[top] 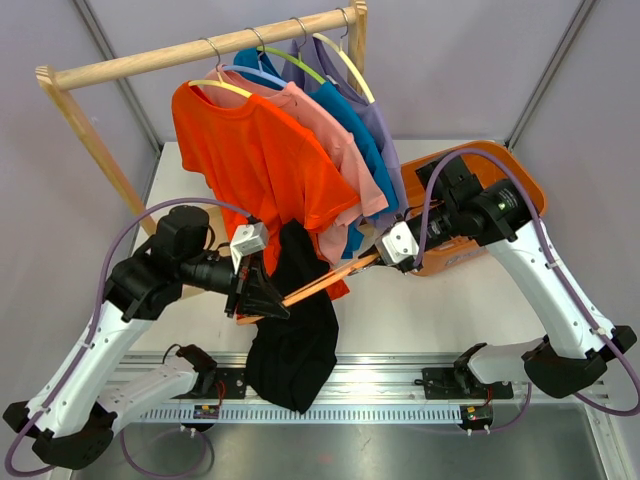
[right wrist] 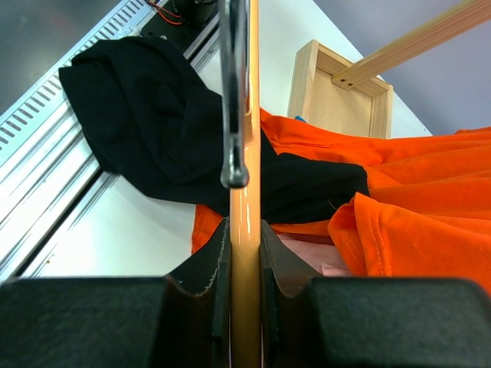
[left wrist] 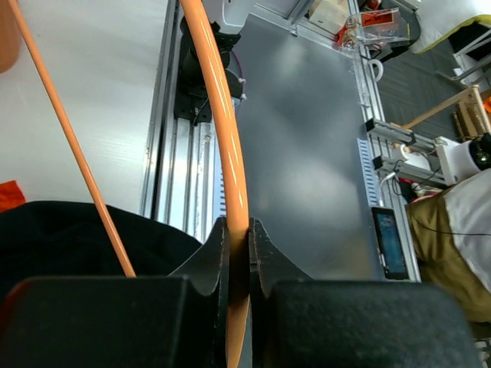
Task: Remove the t-shirt from the hanger
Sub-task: Pass the hanger from the right arm to the left
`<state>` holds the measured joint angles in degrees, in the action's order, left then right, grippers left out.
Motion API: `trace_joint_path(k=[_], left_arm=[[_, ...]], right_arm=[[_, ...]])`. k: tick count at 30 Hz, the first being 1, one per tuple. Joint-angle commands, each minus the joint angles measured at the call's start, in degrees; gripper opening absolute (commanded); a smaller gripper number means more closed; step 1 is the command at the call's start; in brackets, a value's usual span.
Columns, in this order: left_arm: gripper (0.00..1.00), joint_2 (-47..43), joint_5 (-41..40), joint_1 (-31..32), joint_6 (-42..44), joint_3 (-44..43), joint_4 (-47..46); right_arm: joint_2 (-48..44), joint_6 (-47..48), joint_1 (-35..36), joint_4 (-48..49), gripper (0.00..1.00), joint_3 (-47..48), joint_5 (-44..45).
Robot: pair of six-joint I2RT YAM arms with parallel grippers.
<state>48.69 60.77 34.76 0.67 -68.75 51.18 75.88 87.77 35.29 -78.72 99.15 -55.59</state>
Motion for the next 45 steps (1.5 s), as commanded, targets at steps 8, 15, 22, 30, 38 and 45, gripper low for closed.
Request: trace_joint_path(k=[8, 15, 22, 30, 38, 45], left_arm=[[0.0, -1.84, 7.09, -0.13, -15.77, -1.21, -14.52], [0.0, -2.89, 4.36, -0.13, -16.84, -1.74, -15.06], [0.0, -3.25, -1.18, -0.13, -12.27, -5.34, -7.85], [0.0, -3.86, 0.4, -0.13, -12.18, -7.36, -5.83], [0.0, -3.78, -0.39, -0.13, -10.34, -11.49, -5.48], [0.0, -5.88, -9.85, -0.13, -15.25, -15.62, -15.66]], right_arm=[[-1.52, -11.11, 0.4, -4.7, 0.14, -2.21, -0.92], [-2.49, -25.76, 0.4, 4.07, 0.55, -0.98, -0.22], [-4.86, -37.66, -0.66, 15.51, 0.74, 3.32, 10.22], [-4.42, -40.03, -12.69, 21.49, 0.8, 8.16, 14.64], [-3.11, -45.21, -20.06, 34.04, 0.83, 11.58, 27.01], [0.67, -54.36, -30.45, 38.03, 0.83, 14.93, 22.99]])
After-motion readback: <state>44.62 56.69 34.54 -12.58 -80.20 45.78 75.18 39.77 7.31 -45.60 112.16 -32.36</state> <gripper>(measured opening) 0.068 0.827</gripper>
